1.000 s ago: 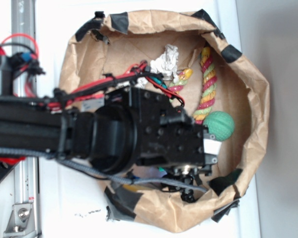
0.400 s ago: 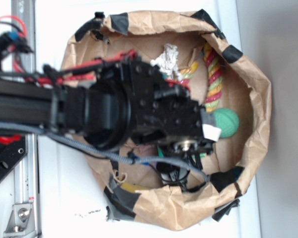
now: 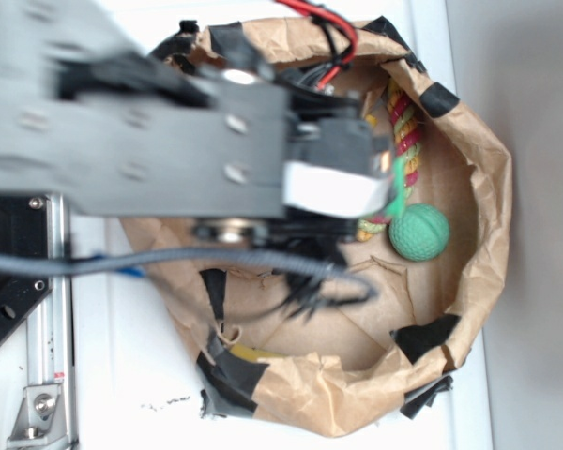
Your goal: Grab the green block.
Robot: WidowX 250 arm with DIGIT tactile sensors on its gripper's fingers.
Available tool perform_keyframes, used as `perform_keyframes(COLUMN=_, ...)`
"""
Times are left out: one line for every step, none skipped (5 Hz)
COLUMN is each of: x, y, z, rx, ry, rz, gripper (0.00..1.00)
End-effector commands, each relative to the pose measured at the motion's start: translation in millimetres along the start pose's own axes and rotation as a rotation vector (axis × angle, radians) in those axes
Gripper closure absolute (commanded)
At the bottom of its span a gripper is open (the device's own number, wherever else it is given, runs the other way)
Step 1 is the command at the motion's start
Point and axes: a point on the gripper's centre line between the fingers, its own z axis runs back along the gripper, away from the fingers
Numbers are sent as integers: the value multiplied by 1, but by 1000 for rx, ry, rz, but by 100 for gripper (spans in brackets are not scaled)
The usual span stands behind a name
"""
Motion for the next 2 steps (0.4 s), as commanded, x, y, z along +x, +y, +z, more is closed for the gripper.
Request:
perform_keyframes(x=6, y=-8, z=30, rx=-3, ry=10, rz=-8, gripper=100)
perform_keyframes(x=4, y=-5, z=27, rx=82, ry=48, rz=36, gripper=100)
